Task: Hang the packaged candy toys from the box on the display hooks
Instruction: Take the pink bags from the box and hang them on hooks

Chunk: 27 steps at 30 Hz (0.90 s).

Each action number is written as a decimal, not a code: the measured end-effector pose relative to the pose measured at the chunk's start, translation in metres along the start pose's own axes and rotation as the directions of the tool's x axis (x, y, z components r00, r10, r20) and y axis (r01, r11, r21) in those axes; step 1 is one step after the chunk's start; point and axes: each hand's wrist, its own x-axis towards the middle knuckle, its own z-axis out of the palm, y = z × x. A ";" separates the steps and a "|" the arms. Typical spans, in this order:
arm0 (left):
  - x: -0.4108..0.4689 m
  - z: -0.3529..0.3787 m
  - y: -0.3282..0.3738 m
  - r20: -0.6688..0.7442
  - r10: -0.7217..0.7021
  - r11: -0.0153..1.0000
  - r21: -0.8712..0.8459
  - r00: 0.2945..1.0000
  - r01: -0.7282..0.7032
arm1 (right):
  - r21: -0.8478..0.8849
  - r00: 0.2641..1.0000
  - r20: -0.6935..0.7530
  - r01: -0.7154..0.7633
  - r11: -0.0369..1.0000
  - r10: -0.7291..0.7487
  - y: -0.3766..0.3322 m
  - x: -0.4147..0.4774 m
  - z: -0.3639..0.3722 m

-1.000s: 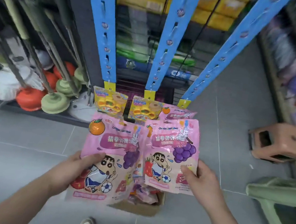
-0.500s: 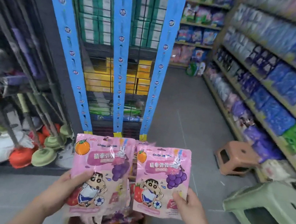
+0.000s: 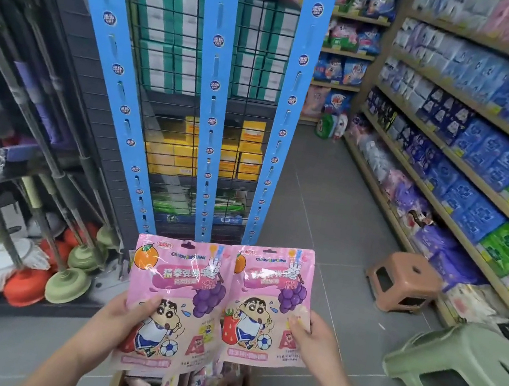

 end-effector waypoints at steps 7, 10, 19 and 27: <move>0.057 -0.019 0.000 -0.069 -0.028 0.997 -0.067 0.997 0.023 | -0.079 0.999 0.006 -0.041 0.996 0.041 -0.005 0.064 0.029; 0.083 -0.023 -0.005 -0.090 -0.037 0.998 -0.054 0.995 0.032 | -0.068 0.997 -0.013 -0.080 0.995 0.079 -0.001 0.099 0.041; 0.124 -0.018 -0.018 -0.166 -0.097 0.995 -0.035 0.981 0.092 | -0.067 0.972 0.024 -0.231 0.971 0.233 0.025 0.186 0.064; 0.143 0.002 -0.045 -0.193 -0.193 0.981 -0.047 0.962 0.188 | -0.014 0.966 0.045 -0.254 0.967 0.254 0.078 0.256 0.084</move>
